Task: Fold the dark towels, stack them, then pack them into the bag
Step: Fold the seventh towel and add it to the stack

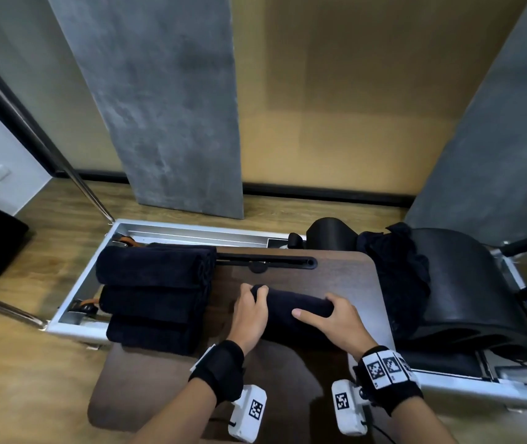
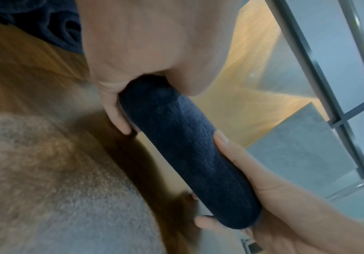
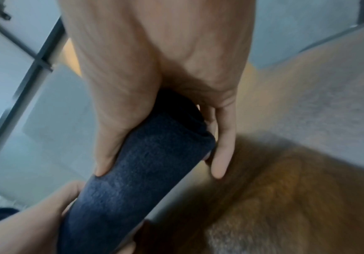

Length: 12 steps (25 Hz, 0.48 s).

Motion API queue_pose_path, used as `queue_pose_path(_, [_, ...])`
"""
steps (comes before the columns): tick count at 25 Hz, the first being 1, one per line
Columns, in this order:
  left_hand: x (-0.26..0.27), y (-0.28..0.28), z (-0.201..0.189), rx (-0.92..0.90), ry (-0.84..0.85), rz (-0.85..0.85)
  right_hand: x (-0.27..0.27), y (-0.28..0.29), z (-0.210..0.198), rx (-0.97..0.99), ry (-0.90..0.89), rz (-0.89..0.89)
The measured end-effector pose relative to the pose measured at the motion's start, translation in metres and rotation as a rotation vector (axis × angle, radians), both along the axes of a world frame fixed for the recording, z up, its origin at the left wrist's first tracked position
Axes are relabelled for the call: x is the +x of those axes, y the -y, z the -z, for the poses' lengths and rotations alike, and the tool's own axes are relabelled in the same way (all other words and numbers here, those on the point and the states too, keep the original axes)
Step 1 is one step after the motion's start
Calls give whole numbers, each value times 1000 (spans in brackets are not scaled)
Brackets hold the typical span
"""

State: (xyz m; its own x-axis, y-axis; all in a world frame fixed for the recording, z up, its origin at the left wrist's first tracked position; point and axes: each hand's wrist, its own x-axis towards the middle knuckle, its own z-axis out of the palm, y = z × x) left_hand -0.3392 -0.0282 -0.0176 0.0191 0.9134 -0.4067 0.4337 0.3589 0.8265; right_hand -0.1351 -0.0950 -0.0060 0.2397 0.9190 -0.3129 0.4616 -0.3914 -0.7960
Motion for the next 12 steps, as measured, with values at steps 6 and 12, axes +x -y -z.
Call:
queue_pose_path(6, [-37, 47, -13, 58, 89, 95, -36, 49, -11, 91, -311, 207])
queue_pose_path(12, [-107, 88, -12, 146, 63, 161, -104, 78, -16, 51, -355, 285])
